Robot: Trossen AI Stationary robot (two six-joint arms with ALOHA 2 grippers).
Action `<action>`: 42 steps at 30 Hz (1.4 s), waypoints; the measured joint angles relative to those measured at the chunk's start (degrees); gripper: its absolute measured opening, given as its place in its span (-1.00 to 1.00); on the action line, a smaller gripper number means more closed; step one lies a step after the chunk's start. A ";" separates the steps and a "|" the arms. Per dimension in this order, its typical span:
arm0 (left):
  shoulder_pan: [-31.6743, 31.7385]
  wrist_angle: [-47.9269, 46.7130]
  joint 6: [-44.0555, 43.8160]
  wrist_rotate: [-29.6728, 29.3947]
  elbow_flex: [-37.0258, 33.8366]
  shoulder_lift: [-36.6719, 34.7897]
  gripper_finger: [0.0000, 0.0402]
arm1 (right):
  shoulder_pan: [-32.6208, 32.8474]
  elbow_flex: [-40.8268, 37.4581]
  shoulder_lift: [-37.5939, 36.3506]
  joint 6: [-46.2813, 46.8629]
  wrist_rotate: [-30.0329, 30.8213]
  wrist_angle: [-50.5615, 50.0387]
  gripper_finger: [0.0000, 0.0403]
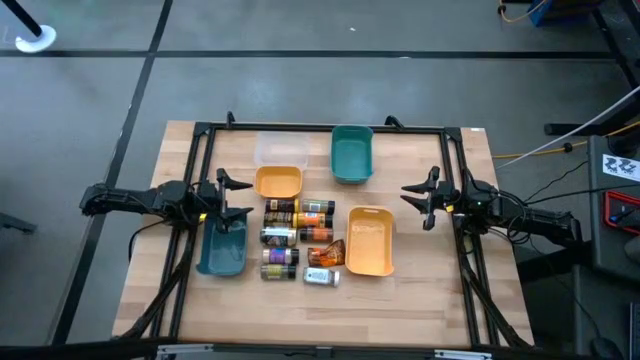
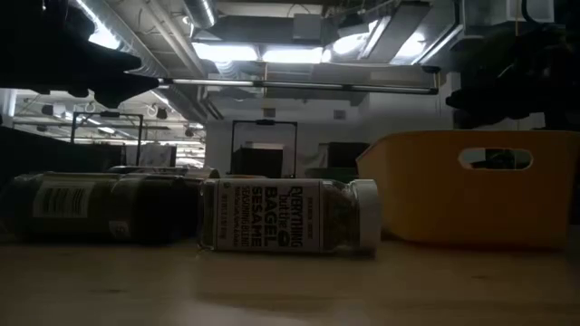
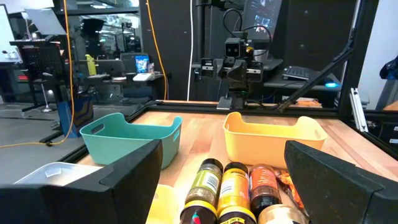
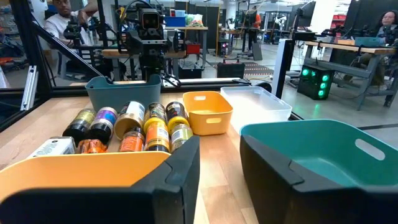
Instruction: Sort spices by type
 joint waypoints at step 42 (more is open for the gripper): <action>0.00 0.00 0.00 0.01 0.00 0.01 0.59 | 0.02 -0.04 0.00 4.63 0.89 3.90 -0.42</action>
